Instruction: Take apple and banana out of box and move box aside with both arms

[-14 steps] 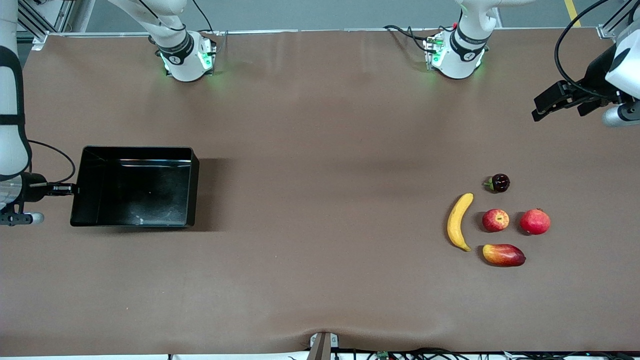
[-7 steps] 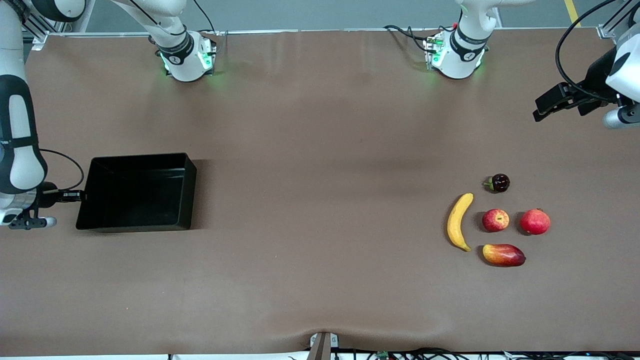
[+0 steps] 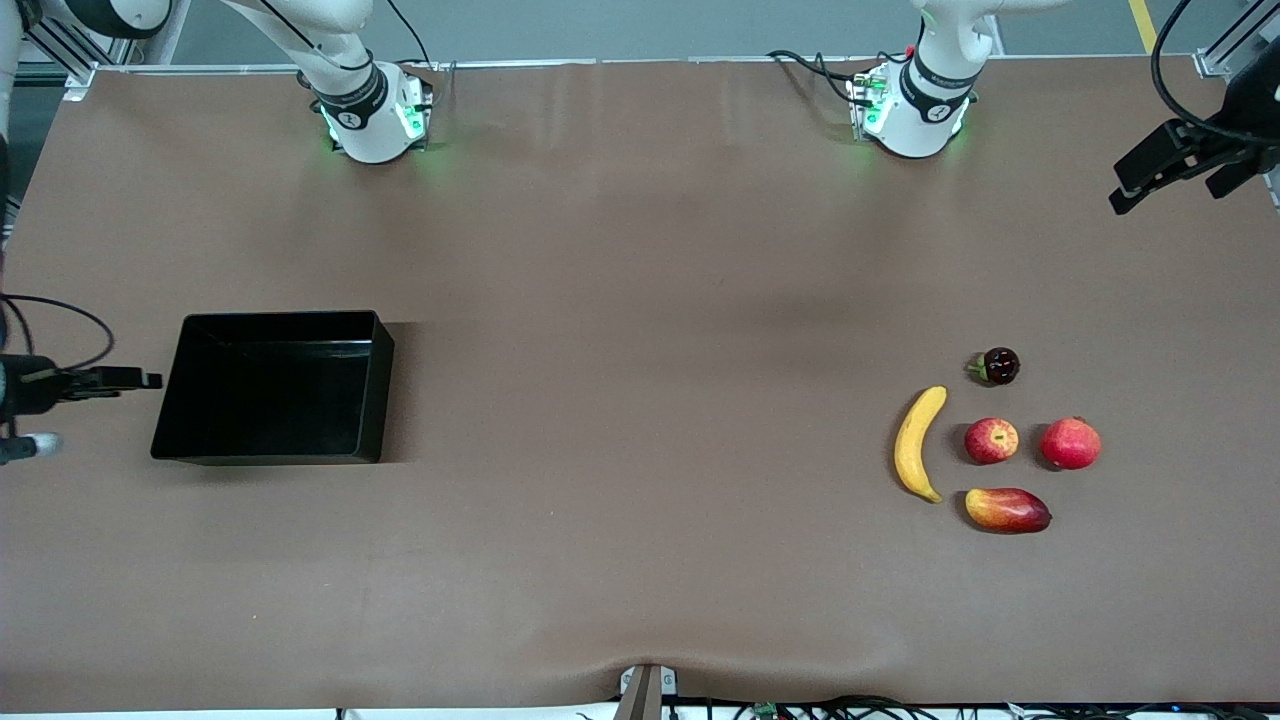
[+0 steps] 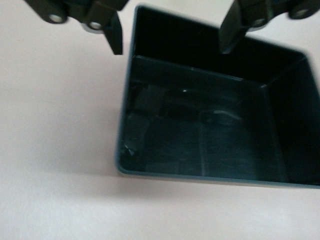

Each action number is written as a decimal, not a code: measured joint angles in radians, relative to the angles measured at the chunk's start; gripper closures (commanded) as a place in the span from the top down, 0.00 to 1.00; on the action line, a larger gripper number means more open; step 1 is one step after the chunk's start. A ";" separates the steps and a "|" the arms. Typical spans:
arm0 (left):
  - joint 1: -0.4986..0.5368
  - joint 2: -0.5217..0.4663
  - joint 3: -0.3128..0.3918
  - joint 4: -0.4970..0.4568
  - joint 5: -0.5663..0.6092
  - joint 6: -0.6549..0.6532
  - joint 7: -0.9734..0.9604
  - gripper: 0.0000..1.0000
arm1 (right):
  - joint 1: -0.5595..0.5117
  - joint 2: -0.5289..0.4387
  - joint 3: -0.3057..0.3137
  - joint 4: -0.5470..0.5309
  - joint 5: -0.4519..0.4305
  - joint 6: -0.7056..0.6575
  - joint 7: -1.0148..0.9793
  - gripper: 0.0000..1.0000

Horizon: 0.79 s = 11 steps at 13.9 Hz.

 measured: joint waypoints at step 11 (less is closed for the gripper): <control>0.001 0.001 -0.004 -0.011 0.000 0.000 0.000 1.00 | 0.131 -0.152 0.066 0.314 0.003 -0.184 -0.013 1.00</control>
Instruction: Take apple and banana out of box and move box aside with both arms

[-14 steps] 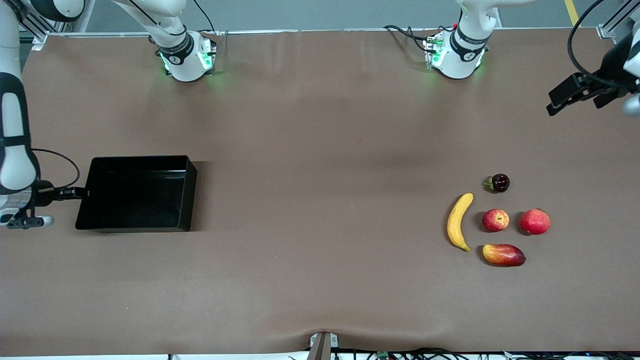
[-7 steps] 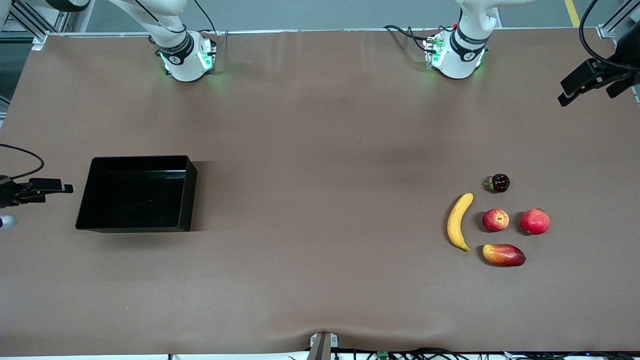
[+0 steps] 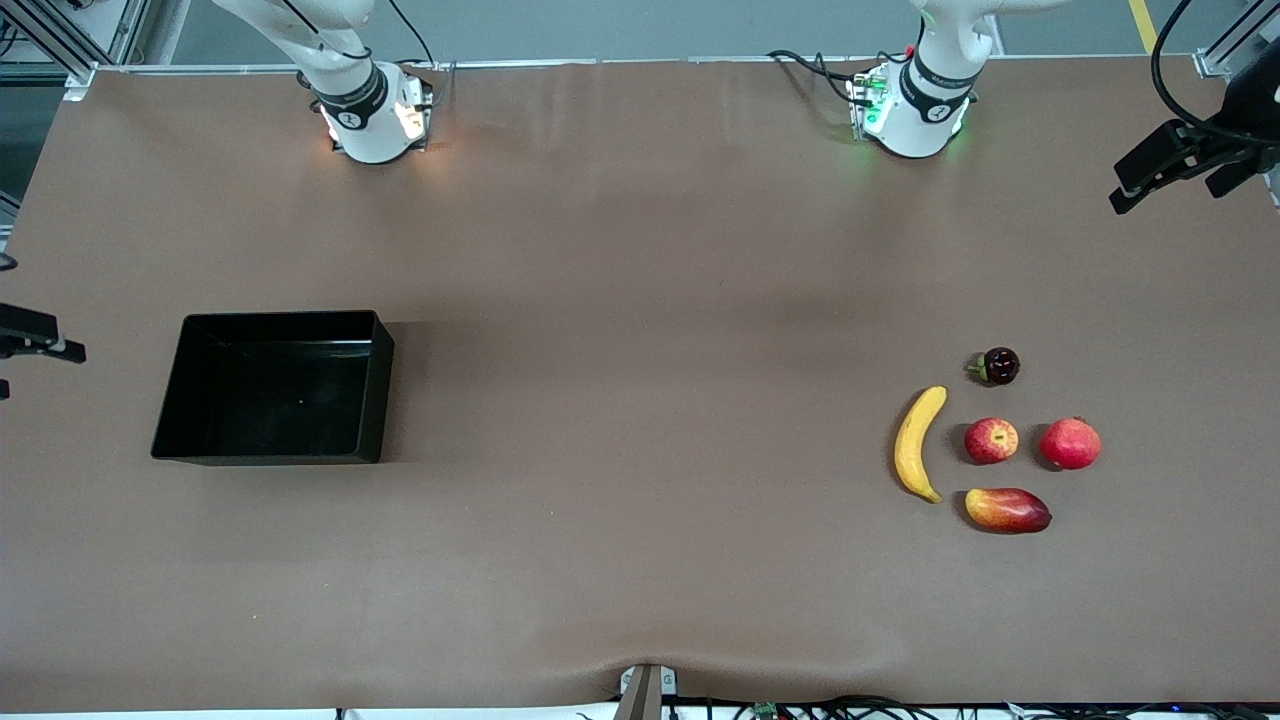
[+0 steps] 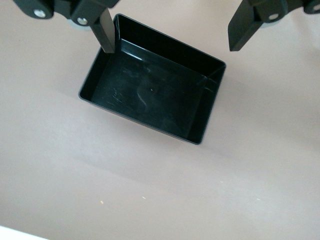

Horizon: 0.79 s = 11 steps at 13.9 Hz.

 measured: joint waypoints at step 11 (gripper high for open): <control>0.000 0.001 0.000 -0.007 0.000 0.003 0.001 1.00 | 0.103 -0.394 0.011 -0.340 -0.099 -0.117 0.587 1.00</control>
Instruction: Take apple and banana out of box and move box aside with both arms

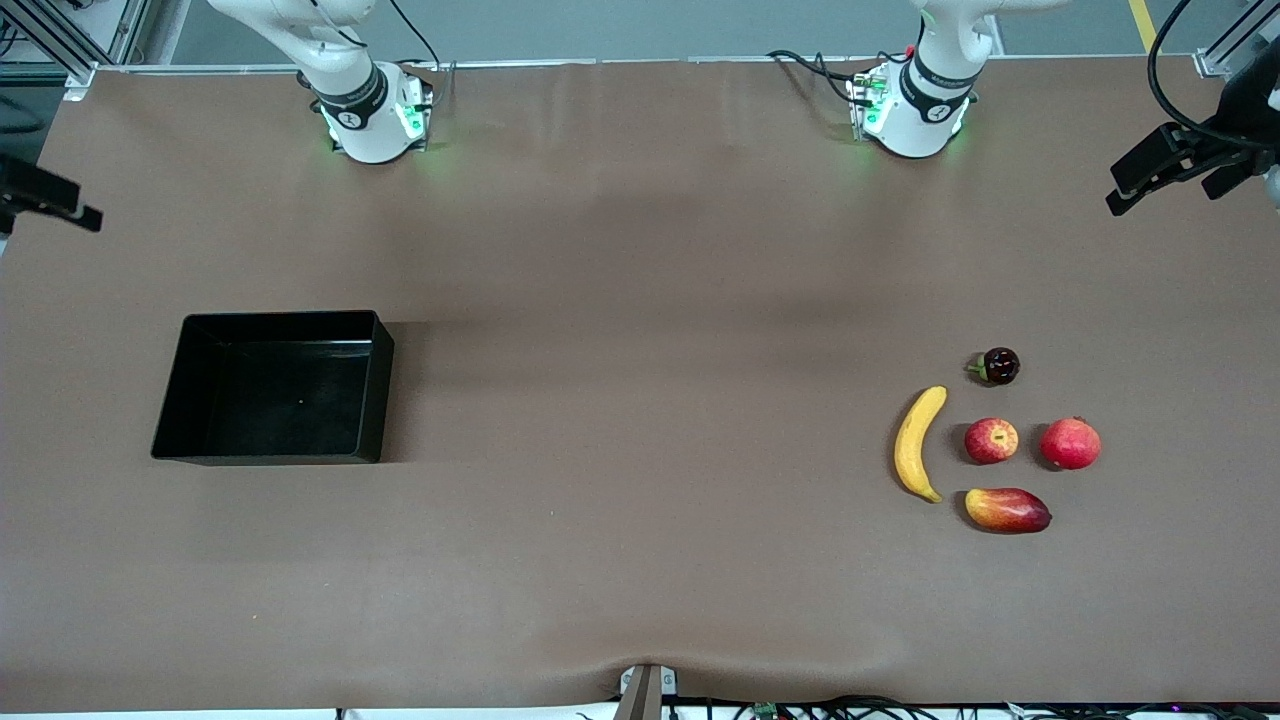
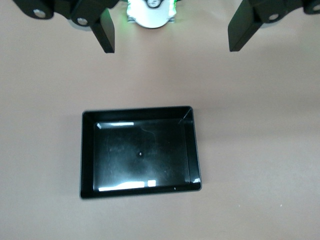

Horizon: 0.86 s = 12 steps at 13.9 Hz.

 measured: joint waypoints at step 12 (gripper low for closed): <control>-0.005 0.014 -0.001 0.000 0.002 0.026 0.001 1.00 | 0.036 -0.114 -0.007 -0.159 -0.009 0.099 0.114 1.00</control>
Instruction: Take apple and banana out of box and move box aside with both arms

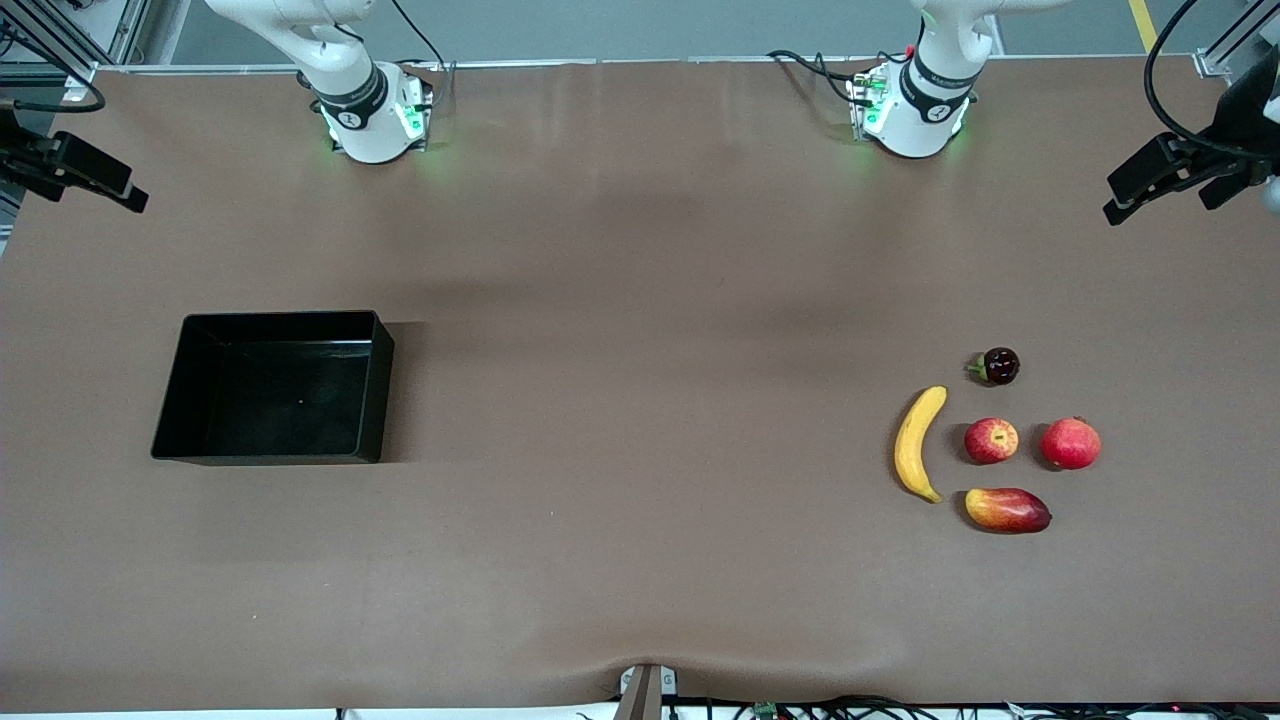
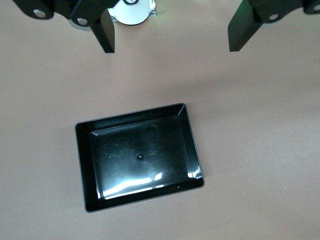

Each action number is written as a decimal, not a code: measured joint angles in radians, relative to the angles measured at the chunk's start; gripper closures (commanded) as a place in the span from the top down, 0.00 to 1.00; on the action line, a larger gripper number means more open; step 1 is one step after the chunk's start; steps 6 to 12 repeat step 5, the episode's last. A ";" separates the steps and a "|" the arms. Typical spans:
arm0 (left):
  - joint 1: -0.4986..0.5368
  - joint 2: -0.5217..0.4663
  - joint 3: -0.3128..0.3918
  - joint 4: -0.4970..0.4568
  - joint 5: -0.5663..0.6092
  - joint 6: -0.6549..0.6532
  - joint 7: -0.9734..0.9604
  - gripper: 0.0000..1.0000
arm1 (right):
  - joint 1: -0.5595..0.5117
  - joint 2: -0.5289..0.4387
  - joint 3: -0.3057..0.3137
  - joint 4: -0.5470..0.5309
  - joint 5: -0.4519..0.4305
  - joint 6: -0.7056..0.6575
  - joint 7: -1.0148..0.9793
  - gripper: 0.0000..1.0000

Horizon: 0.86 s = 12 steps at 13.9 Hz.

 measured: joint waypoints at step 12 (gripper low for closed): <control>-0.011 0.011 -0.036 0.000 0.013 0.001 0.010 1.00 | 0.000 0.007 -0.001 0.003 0.000 0.000 0.000 1.00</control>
